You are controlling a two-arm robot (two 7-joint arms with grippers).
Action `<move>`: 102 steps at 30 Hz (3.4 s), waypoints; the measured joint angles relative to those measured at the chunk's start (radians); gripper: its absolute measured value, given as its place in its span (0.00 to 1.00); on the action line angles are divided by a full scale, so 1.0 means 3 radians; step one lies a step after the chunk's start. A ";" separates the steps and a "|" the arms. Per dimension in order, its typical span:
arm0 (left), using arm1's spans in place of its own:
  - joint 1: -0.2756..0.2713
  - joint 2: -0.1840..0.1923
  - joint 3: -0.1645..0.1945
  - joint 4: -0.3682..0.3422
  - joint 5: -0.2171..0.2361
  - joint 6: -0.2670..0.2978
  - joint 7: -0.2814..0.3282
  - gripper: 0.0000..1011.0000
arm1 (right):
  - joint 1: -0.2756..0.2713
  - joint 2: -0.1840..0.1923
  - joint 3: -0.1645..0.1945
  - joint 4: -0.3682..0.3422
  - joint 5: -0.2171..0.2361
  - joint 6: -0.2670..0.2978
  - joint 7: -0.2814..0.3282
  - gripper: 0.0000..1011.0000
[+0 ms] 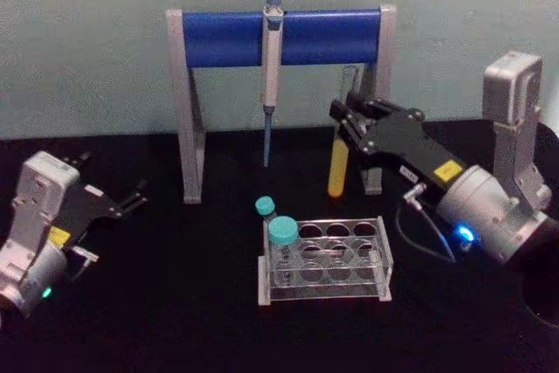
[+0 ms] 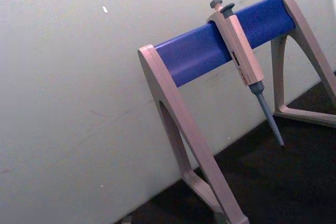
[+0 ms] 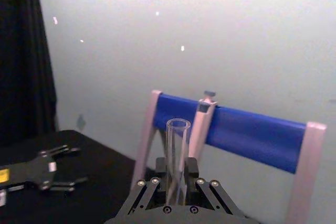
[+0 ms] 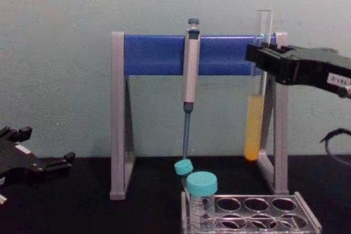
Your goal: Pick up the test tube from the test tube rack, shake it, then place it back into the test tube rack.
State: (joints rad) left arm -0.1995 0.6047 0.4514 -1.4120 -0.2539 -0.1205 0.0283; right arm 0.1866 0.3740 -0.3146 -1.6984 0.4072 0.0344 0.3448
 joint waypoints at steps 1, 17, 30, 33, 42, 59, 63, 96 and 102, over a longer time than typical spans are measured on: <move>0.0000 0.0000 0.0000 0.0000 0.0000 0.0000 0.0000 0.99 | 0.0018 -0.0004 0.0001 0.0017 -0.0007 0.0000 -0.0005 0.23; 0.0000 0.0000 0.0000 0.0000 0.0000 0.0000 0.0000 0.99 | 0.0194 -0.0071 -0.0029 0.0235 -0.0087 0.0005 -0.0010 0.23; 0.0000 0.0000 0.0000 0.0000 0.0000 0.0000 0.0000 0.99 | -0.0055 0.0044 0.0171 -0.0001 -0.0122 0.0062 -0.0130 0.23; 0.0000 0.0000 0.0000 0.0000 0.0000 0.0000 0.0000 0.99 | -0.0172 0.0071 0.0206 -0.0110 -0.0082 0.0098 -0.0130 0.23; 0.0000 0.0000 0.0000 0.0000 0.0000 0.0000 0.0000 0.99 | -0.0238 0.0048 0.0055 -0.0203 0.0057 0.0152 0.0036 0.23; 0.0000 0.0000 0.0000 0.0000 0.0000 0.0000 0.0000 0.99 | 0.0172 -0.0101 -0.0124 0.0226 -0.0028 0.0045 0.0009 0.23; 0.0000 0.0000 0.0000 0.0000 0.0000 0.0000 0.0000 0.99 | 0.0176 -0.0094 -0.0101 0.0235 -0.0056 0.0040 -0.0018 0.23; 0.0000 0.0000 0.0000 0.0000 0.0000 0.0000 0.0000 0.99 | 0.0050 -0.0099 -0.0210 0.0076 -0.0056 0.0087 0.0051 0.23; 0.0000 0.0000 0.0000 0.0000 0.0000 0.0000 0.0000 0.99 | 0.0161 -0.0143 -0.0196 0.0208 -0.0107 0.0044 0.0003 0.23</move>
State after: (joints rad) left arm -0.1995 0.6047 0.4514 -1.4120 -0.2539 -0.1205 0.0283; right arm 0.2349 0.3312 -0.3734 -1.6360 0.3752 0.0477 0.3457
